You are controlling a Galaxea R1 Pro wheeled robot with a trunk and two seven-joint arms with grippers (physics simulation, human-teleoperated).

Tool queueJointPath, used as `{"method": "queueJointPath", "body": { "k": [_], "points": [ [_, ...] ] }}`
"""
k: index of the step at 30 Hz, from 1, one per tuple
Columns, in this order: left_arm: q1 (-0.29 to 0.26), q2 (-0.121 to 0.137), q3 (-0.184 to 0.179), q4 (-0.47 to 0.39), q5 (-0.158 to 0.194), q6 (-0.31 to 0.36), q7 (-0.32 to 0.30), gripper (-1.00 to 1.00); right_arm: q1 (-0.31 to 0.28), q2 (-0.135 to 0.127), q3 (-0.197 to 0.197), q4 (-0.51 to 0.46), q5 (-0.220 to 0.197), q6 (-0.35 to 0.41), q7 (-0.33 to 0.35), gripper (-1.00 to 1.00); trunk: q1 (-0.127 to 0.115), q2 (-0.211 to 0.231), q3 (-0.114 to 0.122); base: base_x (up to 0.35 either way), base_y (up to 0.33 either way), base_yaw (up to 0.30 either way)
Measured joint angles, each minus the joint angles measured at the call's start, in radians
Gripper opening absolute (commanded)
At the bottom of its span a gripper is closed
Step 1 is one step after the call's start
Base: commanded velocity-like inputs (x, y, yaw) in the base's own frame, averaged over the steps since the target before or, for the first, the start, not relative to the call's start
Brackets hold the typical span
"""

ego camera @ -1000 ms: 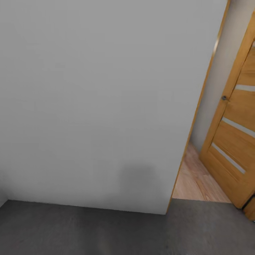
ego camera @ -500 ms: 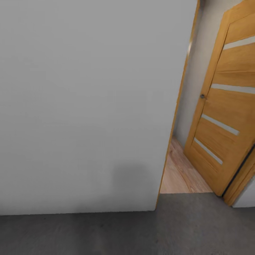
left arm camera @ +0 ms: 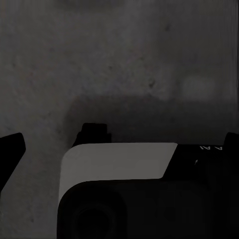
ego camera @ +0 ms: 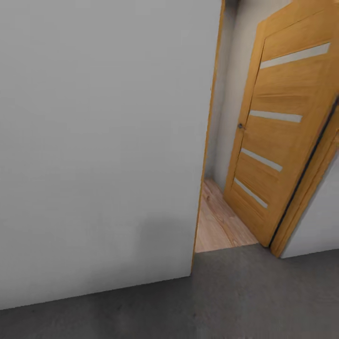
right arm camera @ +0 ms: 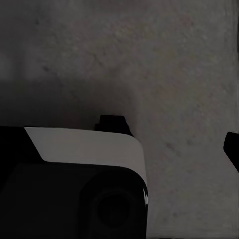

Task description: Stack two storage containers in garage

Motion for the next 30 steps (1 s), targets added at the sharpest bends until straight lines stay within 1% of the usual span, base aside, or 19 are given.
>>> {"method": "queueJointPath", "body": {
  "k": [30],
  "points": [
    [0.000, -0.003, 0.000, 0.000, 0.000, 0.000, 0.000, 1.00, 0.000, 0.000, 0.000, 0.000, 0.000, 0.000, 0.000, 1.00, 0.000, 0.000, 0.000, 0.000, 0.000, -0.293]
  ]
}}
